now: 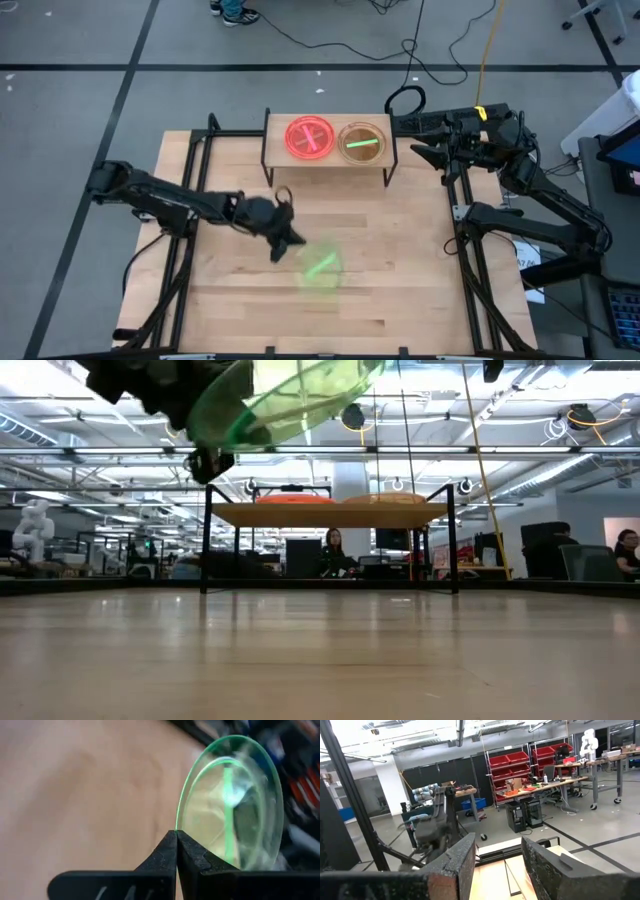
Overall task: Place and stack plates onto a shelf
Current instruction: Stack the green plate on top of the green plate
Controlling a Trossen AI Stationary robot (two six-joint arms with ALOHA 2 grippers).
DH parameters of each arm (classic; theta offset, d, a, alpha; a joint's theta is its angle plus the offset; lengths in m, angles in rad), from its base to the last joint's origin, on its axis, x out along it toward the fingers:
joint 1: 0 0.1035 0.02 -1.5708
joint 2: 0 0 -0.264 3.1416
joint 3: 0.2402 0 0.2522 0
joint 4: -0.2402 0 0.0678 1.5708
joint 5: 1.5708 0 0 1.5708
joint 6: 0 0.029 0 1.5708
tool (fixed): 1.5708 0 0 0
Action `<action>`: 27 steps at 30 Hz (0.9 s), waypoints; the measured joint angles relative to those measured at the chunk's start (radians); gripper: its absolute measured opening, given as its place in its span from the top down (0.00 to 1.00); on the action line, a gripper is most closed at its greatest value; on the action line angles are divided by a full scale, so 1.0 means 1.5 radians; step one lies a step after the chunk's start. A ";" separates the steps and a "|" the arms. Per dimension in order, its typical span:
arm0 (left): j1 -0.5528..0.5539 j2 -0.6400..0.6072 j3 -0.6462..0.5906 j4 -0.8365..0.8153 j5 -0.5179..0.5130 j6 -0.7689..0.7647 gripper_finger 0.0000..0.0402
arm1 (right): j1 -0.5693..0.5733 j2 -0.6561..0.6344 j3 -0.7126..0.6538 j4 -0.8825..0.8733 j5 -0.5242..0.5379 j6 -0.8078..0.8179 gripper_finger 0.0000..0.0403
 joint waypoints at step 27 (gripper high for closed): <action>0.428 0.117 0.370 -0.150 0.076 0.194 1.00 | 0.000 0.000 0.000 0.005 0.001 -0.015 0.65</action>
